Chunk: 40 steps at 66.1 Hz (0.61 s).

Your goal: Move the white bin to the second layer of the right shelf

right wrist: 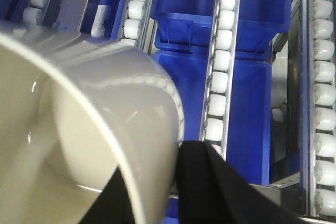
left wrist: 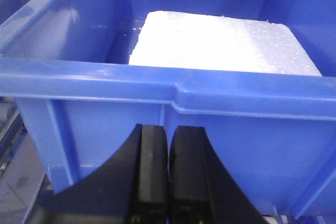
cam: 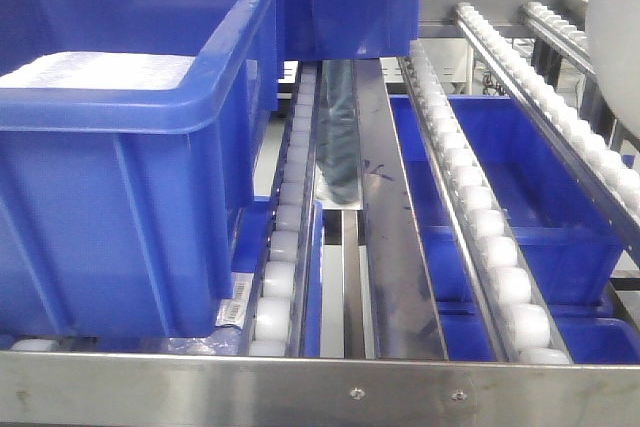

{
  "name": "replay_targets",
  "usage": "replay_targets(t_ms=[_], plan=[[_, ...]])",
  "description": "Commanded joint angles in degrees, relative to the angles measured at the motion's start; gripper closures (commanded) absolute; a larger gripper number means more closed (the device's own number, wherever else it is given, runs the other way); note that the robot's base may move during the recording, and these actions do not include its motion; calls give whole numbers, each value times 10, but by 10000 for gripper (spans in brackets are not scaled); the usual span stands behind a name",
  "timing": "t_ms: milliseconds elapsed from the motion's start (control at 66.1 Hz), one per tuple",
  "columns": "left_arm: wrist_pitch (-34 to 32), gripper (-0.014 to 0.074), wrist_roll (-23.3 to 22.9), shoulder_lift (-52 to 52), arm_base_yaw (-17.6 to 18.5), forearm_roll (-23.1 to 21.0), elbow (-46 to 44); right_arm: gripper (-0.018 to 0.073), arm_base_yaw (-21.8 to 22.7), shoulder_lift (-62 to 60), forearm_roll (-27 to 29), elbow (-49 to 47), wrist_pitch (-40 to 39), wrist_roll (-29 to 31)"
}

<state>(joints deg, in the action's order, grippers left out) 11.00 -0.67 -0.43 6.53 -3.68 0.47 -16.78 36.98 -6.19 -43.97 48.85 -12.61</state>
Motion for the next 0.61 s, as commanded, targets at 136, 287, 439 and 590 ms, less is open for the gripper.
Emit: replay_targets(t_ms=[136, 287, 439, 590], plan=[[-51, 512, -6, -10, 4, -3, 16, 507, 4, 1, -7, -17, -47, -1], [-51, 512, -6, -10, 4, -3, 16, 507, 4, 1, -8, -17, -51, -1], [-51, 512, -6, -10, 4, -3, 16, 507, 4, 9, -8, -17, -64, -1], [-51, 512, -6, -10, 4, -3, 16, 507, 4, 56, -16, -17, -62, -1]])
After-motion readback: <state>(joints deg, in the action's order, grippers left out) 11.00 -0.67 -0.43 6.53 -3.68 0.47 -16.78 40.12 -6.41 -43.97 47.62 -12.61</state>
